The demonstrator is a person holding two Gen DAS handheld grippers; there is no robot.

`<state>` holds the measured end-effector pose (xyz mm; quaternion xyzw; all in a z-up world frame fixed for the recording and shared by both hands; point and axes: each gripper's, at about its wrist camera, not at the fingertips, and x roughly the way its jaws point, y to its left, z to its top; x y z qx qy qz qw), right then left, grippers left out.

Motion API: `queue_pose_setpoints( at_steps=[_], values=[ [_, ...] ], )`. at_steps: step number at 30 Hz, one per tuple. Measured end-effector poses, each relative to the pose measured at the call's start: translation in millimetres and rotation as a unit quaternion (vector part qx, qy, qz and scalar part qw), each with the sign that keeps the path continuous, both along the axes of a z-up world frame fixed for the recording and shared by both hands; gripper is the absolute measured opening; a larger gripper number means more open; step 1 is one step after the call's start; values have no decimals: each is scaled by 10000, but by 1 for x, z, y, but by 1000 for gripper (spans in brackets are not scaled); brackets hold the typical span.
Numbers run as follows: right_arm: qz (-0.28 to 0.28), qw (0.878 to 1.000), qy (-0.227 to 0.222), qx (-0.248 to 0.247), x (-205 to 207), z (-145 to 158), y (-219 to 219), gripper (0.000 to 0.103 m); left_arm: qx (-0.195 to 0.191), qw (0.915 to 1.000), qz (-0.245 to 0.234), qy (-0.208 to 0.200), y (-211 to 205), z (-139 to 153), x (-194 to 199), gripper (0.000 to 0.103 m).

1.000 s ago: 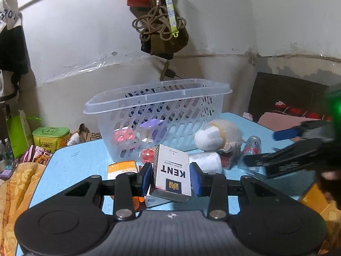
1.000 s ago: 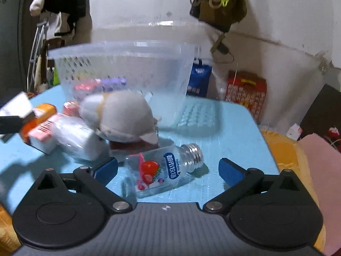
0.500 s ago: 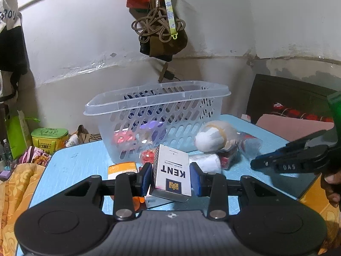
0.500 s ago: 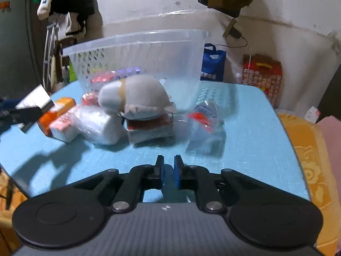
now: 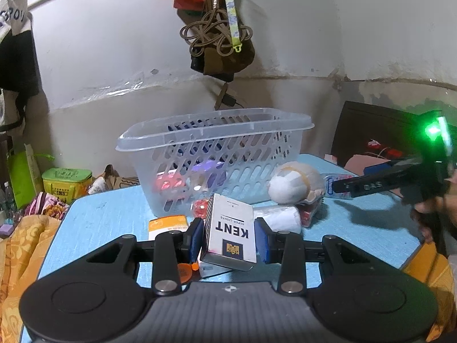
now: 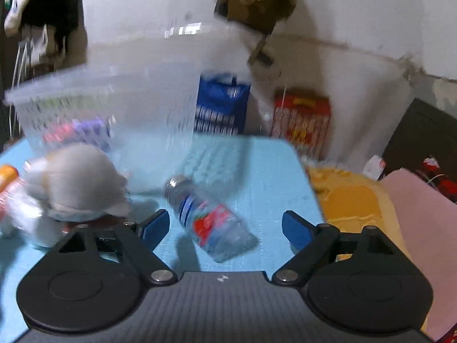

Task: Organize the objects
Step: 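Grasp the strawberry-label water bottle with the right gripper while the left holds the KENT box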

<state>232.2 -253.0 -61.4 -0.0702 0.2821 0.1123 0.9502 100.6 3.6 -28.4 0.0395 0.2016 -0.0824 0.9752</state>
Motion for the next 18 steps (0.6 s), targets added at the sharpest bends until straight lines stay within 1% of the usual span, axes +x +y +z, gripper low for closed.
queue_pose_setpoints(
  at_steps=[1,2,3,4,9,11,18],
  values=[
    [118,9999,89,-1,6,-1,3,81,-19,10000,10,38,1,-1,2,42],
    [245,9996,108,-43,10,-1,7,80,-21,10000,10,56,2,-2,2,42],
    [299,9993,179,-127,12,-2,12,77,-8,10000,10,60,2,-2,2,42],
    [322,9991,200,-193,13,-2,15,65,10,10000,11,58,2,-3,2,42],
    [346,9991,204,-164,-2,-5,16,64,-48,10000,23,41,6,-2,0,42],
    [364,9989,287,106,-10,-1,10,64,-57,10000,10,21,6,-1,0,42],
    [400,9984,15,394,-50,21,1,63,-106,9999,-41,-57,4,3,-4,42]
  ],
)
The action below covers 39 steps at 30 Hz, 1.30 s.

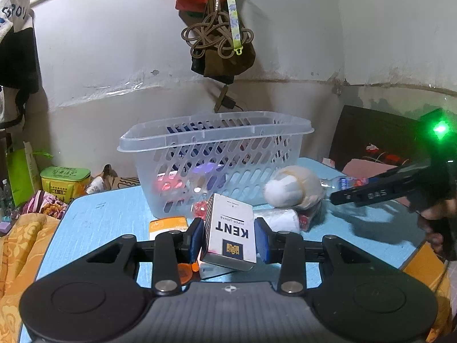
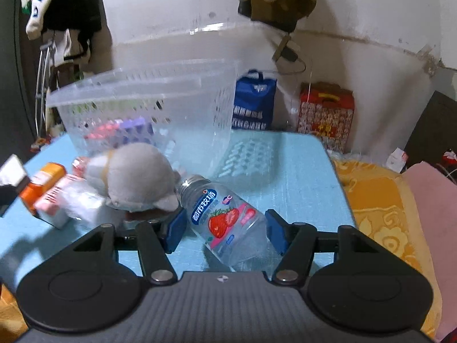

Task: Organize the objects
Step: 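Grasp the strawberry-label water bottle with the right gripper while the left holds the KENT box, then drop the bottle and KENT box into the basket, opening both grippers, then grasp the plush toy with the right gripper while the left grasps the orange bottle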

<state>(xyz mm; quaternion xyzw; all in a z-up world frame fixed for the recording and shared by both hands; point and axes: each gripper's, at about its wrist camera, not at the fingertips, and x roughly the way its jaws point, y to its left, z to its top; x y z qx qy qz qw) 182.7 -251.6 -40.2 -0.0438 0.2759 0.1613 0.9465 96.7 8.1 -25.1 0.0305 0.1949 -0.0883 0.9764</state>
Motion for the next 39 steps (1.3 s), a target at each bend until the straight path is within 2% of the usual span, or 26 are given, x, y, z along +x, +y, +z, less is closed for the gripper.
queue_pose_setpoints(
  at_steps=[7,11,16,19,21,23,26,27,28,29,30,31,32,34,36,38,39],
  values=[
    [80,9992,-181,353,-28,15,-5,63,-42,9999,21,-95,0,5,-4,42],
    [94,9964,-444,717,-42,34,-7,63,-116,9998,42,-144,4,9,-6,42],
    [224,9904,-830,1079,-40,74,7,63,-756,9962,134,-406,20,40,0,42],
    [349,9888,-1027,1021,-16,102,34,63,-1113,9924,185,-491,27,65,24,42],
    [397,9894,-1047,923,6,115,52,63,-1198,9909,296,-537,27,84,51,42],
    [378,9912,-1015,760,29,117,70,63,-1323,9896,377,-423,27,97,85,42],
    [411,9932,-932,559,53,108,89,65,-1401,9888,509,-112,26,97,130,44],
    [413,9934,-959,468,58,104,93,69,-1362,9892,538,39,24,93,142,55],
    [407,9940,-940,375,62,101,97,84,-1371,9890,513,193,24,88,153,63],
    [336,9943,-940,367,63,98,96,91,-1386,9885,545,279,24,82,160,82],
    [260,9933,-1021,472,58,98,91,94,-1373,9879,673,280,25,78,160,90],
    [260,9915,-1107,630,49,97,83,101,-1330,9877,797,207,27,74,156,93],
    [321,9890,-1213,786,36,96,74,103,-1308,9881,796,112,30,71,147,99],
    [306,9880,-1270,819,16,92,64,103,-1242,9888,822,-95,36,66,127,102],
    [289,9904,-1114,762,-4,82,56,103,-1256,9878,905,-157,43,60,106,103],
    [347,9900,-1004,928,-16,64,50,103,-1347,9866,920,14,48,50,91,103],
    [372,9922,-804,874,-18,54,52,103,-1350,9860,971,149,49,44,85,103]
  ],
)
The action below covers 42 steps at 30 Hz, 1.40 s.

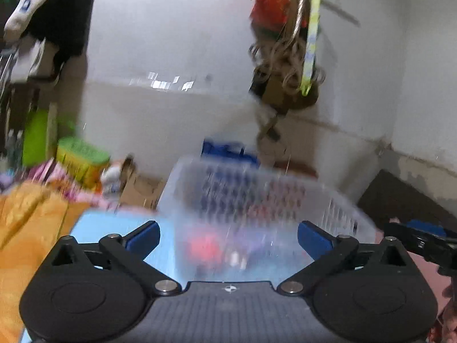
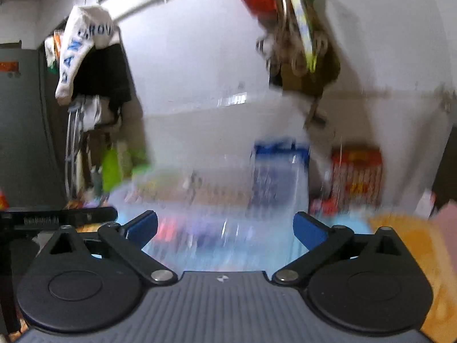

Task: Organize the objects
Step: 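Grasp the plush toy with the right gripper while the left grasps the orange bottle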

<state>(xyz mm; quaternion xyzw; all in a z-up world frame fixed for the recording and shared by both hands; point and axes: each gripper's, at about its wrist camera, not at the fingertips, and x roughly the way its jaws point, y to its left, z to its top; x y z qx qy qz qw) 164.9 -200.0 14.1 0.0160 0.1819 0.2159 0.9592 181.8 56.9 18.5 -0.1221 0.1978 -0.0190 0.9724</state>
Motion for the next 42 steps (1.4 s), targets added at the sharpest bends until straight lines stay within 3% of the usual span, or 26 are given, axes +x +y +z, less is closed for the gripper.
queue_pose_setpoints(
  at_steps=[5,7,12,16,19,26,31,35,38,42],
  values=[
    [-238,9970,422,-612,5,-38,17,103,319,9983,-63,475,-1,-38,-17,102],
    [-242,9966,548,-571,13,-40,20,103,460,9965,31,699,0,-49,-14,100],
    [-381,9942,751,-668,26,-50,29,103,251,9954,22,924,9,-64,-9,99],
    [-483,9947,714,-567,27,-56,29,100,520,9927,138,1076,6,-78,-3,99],
    [-355,9954,691,-558,25,-54,29,89,505,9930,187,1051,8,-82,-8,99],
    [-245,9954,527,-766,10,-46,23,87,924,9904,464,918,4,-85,-8,99],
    [-168,9968,461,-625,-5,-31,8,87,1229,9849,518,1100,-5,-88,1,91],
    [-54,9960,497,-738,-20,-28,5,87,1284,9849,386,1095,-11,-89,-6,52],
    [80,9958,581,-696,-31,-28,-1,87,1577,9814,437,1008,-20,-88,-18,52],
    [68,9965,468,-696,-37,-22,-3,87,1528,9845,470,719,-25,-72,-40,52]
  ],
)
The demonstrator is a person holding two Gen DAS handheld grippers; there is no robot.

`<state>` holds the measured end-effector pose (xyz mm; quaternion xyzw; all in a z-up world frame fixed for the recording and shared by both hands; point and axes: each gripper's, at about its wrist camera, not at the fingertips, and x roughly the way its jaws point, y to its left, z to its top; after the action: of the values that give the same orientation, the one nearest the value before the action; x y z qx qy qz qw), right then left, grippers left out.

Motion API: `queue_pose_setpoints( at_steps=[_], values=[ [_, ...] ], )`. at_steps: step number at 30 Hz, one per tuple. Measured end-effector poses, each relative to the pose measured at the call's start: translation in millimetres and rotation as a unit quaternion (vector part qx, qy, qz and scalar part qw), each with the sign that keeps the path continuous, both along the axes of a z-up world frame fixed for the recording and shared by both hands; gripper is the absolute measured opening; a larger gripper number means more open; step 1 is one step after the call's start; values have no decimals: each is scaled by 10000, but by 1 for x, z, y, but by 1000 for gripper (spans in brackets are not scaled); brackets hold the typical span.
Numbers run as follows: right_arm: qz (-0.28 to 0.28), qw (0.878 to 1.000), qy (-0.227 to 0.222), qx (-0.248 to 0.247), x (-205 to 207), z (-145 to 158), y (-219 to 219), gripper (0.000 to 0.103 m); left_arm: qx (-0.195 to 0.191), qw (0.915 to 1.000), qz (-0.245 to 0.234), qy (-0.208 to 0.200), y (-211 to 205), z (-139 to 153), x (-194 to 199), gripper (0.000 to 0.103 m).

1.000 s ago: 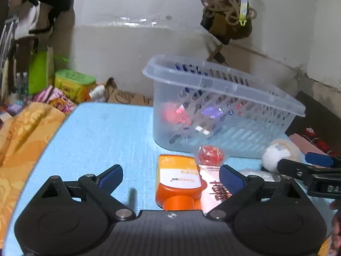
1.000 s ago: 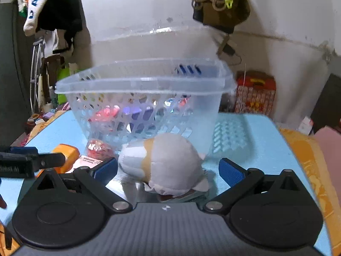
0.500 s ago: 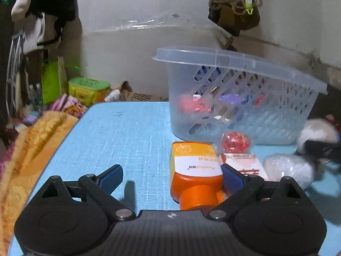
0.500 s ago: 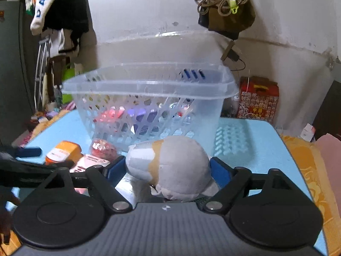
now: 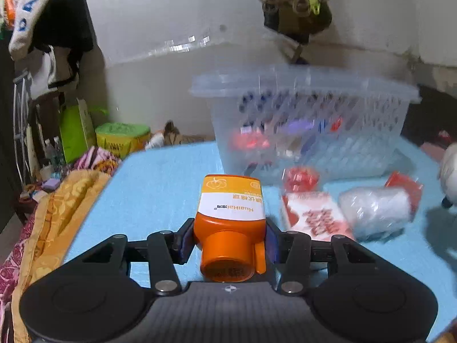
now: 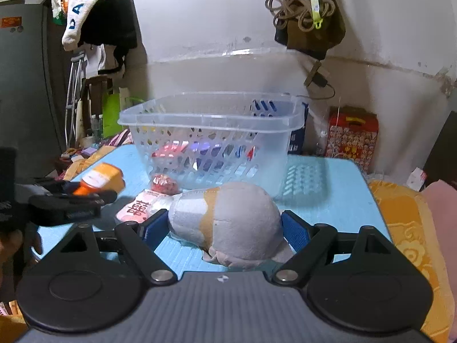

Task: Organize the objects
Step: 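Grasp the plush toy with the right gripper while the left grasps the orange bottle, then drop the plush toy and orange bottle into the basket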

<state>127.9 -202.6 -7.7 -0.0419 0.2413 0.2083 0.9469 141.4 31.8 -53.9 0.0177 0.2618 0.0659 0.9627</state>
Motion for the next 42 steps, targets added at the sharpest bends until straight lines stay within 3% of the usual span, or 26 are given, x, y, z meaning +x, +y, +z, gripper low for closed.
queue_pose_setpoints(
  at_steps=[6,12,18,42],
  values=[
    [33,9999,-155,-2,-5,5,2,87,-237,9983,-210,-482,-13,31,-33,52],
    [18,9999,-117,-2,-2,1,1,87,-431,9952,-548,-682,-32,46,-44,52],
    [12,9998,-168,114,-3,4,-6,87,-431,9930,-809,-739,-44,50,-47,52],
    [39,9980,-111,624,-1,7,-33,87,-860,9880,-1080,-690,-40,49,-29,52]
  ],
)
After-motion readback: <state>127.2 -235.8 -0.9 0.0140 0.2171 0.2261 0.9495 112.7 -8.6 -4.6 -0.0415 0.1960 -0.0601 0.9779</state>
